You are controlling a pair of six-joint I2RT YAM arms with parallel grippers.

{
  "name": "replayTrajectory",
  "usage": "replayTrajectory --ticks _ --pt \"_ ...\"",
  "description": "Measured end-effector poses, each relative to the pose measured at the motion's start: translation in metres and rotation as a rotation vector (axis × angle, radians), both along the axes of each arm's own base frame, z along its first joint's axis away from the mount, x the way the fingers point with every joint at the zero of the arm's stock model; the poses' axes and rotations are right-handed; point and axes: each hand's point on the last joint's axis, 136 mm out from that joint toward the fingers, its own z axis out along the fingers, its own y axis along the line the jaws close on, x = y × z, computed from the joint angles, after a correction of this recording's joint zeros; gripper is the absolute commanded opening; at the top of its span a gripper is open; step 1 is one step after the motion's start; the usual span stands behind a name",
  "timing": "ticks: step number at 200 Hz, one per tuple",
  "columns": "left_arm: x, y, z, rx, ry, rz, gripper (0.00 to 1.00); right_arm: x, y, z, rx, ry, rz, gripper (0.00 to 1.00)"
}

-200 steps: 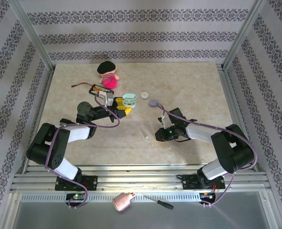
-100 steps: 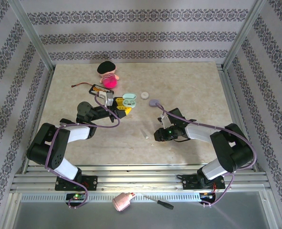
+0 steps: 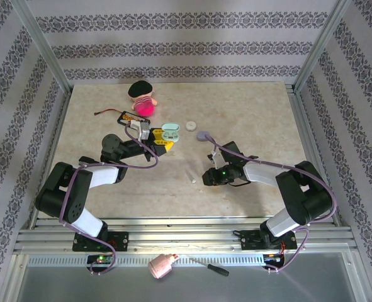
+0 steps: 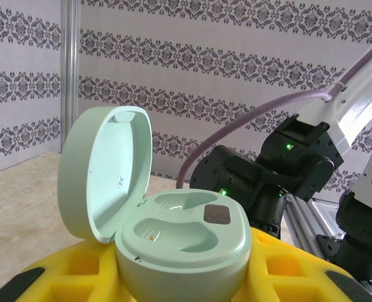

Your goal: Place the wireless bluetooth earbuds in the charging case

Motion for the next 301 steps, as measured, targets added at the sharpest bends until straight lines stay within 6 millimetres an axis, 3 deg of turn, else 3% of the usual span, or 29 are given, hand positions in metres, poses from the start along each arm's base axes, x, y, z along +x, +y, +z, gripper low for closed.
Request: replayTrajectory --ticks 53,101,147,178,214,247,301 --pt "0.0 0.0 0.0 0.0 0.0 0.0 0.25 0.001 0.001 0.001 0.006 -0.005 0.006 0.17" --pt "0.0 0.0 0.0 0.0 0.0 0.0 0.25 0.004 0.0 0.004 0.002 -0.014 -0.02 0.16" --pt "0.0 0.0 0.0 0.0 0.0 0.0 0.25 -0.002 0.004 0.005 0.008 0.021 -0.12 0.38" --pt "0.0 0.0 0.0 0.0 0.0 0.0 0.25 0.0 0.002 0.021 0.021 -0.009 -0.148 0.42" --pt "0.0 0.0 0.0 0.0 0.0 0.0 0.25 0.007 -0.005 0.026 -0.015 -0.025 -0.139 0.43" --pt "0.001 0.001 0.0 -0.003 0.0 0.01 0.24 0.013 0.004 0.035 -0.08 -0.073 -0.098 0.41" --pt "0.02 0.022 -0.003 -0.009 0.009 0.114 0.24 -0.012 0.015 0.036 -0.305 -0.164 -0.04 0.35"
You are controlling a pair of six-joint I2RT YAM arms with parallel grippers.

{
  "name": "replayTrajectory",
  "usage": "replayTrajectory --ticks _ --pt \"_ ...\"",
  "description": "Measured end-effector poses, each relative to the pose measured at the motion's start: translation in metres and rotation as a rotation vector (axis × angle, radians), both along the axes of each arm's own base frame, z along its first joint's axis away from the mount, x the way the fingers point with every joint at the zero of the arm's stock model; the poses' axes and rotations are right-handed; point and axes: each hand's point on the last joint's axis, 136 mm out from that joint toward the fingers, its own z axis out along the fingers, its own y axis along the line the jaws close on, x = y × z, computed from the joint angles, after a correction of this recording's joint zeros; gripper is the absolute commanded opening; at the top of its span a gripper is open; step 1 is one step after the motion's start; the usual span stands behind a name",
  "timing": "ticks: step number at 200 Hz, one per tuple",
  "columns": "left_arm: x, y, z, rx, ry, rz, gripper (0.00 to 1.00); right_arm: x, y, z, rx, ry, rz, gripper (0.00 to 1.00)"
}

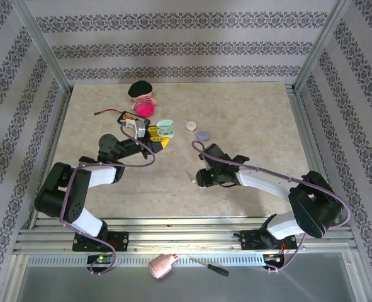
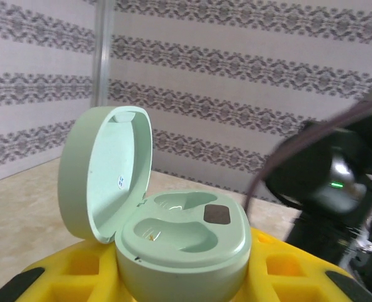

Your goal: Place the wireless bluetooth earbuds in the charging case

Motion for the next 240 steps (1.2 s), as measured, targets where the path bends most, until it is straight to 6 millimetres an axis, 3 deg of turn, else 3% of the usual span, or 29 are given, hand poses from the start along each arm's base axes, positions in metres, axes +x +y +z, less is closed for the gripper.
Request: replayTrajectory --ticks 34,63,121,240 --pt "0.019 0.028 -0.004 -0.002 0.005 0.114 0.24 -0.005 0.012 0.004 -0.155 -0.057 0.023 0.33" --pt "0.024 0.041 -0.007 -0.003 0.01 0.164 0.24 -0.007 0.023 -0.006 -0.295 -0.069 0.047 0.31" --pt "0.019 0.043 -0.001 -0.006 -0.007 0.167 0.24 -0.012 0.018 -0.022 -0.463 -0.057 0.059 0.27" --pt "0.019 0.045 0.0 -0.006 -0.01 0.174 0.24 -0.011 0.015 -0.038 -0.539 -0.037 0.074 0.23"
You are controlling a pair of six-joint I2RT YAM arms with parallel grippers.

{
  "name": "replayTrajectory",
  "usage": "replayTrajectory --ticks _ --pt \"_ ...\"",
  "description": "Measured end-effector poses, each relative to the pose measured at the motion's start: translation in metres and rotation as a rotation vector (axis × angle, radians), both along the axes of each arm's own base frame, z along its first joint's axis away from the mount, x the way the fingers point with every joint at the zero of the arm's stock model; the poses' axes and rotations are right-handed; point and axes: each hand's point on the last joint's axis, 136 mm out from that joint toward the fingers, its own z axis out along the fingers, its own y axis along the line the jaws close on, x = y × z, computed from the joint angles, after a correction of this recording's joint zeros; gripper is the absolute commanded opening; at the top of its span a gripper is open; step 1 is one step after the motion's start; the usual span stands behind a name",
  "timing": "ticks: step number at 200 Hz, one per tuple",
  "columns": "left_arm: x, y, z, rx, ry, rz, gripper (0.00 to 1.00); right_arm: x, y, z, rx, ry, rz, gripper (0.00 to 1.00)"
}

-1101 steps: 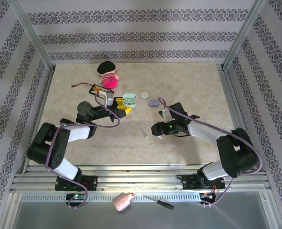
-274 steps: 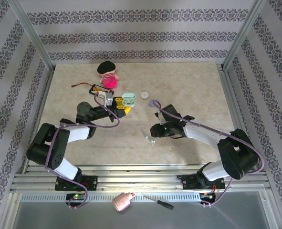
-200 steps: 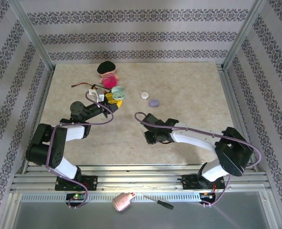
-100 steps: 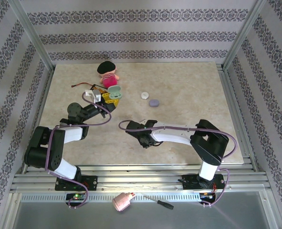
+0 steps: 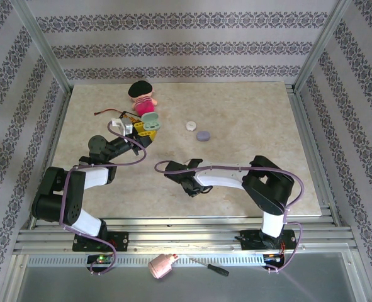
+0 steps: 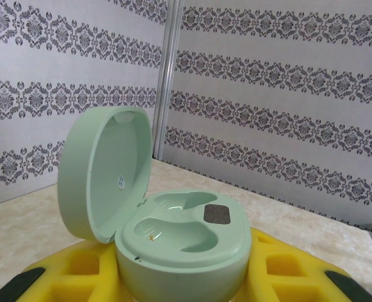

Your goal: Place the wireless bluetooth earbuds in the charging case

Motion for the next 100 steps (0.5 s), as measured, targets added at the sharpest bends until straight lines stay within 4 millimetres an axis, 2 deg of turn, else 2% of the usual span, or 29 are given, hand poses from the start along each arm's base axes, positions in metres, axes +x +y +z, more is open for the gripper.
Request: replayTrajectory --ticks 100 --pt "0.0001 0.0001 0.0 0.0 0.0 0.0 0.24 0.0028 -0.0007 -0.0035 -0.056 -0.006 0.028 0.24"
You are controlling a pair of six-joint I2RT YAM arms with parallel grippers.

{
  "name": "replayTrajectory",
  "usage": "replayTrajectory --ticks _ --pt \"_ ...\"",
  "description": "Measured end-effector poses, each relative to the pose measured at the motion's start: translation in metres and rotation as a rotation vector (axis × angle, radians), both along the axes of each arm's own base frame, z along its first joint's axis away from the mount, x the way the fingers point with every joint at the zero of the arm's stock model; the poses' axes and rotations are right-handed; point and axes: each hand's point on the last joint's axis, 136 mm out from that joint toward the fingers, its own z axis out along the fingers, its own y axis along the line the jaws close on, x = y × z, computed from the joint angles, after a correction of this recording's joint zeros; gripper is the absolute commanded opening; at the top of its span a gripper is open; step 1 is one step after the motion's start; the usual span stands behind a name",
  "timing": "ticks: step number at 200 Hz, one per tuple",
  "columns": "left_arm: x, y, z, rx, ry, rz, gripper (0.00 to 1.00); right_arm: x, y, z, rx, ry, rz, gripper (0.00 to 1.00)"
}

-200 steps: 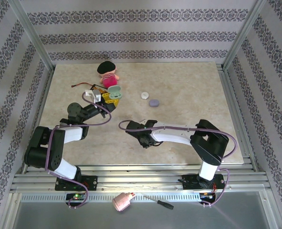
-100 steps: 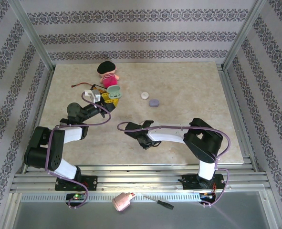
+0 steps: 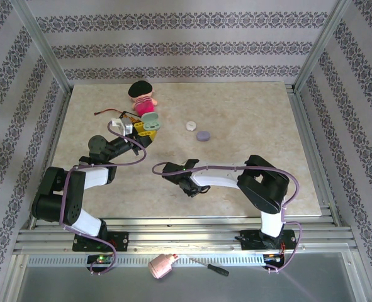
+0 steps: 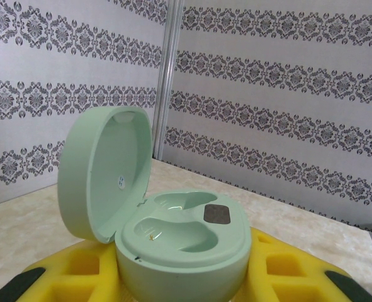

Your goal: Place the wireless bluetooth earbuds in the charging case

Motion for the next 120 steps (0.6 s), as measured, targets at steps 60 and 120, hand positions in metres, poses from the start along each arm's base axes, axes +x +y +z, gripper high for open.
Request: replayTrajectory --ticks 60,120 --pt "0.001 0.001 0.0 0.0 0.0 0.004 0.24 0.001 0.0 0.001 -0.015 0.002 0.014 0.17" --pt "0.001 0.002 0.0 0.0 0.0 0.004 0.24 0.009 -0.001 0.041 0.184 -0.05 -0.06 0.17"
